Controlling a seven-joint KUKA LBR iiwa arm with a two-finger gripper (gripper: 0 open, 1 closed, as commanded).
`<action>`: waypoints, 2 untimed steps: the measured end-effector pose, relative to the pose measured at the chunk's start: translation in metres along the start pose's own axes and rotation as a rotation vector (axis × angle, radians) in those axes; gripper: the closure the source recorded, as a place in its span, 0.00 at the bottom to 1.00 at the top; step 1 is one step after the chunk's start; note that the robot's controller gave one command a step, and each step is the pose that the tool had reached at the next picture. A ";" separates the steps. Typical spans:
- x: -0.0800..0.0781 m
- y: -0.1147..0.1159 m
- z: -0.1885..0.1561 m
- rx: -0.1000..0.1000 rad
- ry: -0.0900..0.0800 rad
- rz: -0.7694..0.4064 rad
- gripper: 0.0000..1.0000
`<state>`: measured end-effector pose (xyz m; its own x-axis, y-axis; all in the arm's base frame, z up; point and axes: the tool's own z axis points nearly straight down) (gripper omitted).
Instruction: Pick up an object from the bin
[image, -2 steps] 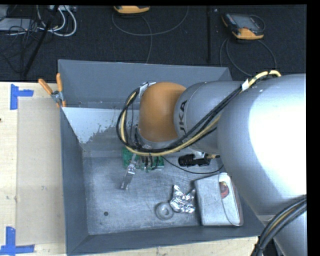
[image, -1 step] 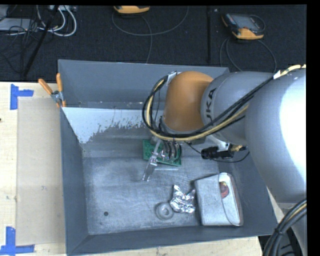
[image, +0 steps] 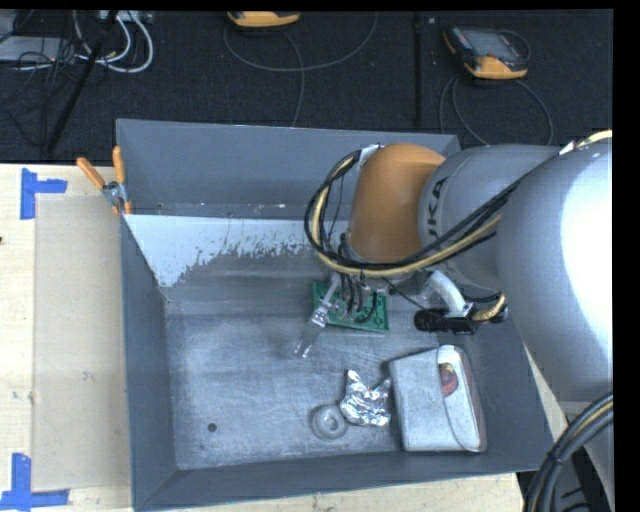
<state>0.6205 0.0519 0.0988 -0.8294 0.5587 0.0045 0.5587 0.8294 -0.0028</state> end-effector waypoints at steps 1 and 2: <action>-0.017 -0.029 0.024 -0.006 -0.004 -0.221 0.00; -0.031 -0.045 0.025 -0.011 0.006 -0.170 0.00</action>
Offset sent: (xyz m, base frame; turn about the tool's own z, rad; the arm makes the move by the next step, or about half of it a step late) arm -0.0042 -0.0360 -0.0288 -0.2172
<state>0.6211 -0.0031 0.0737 -0.9121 0.4099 0.0094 0.4100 0.9120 0.0098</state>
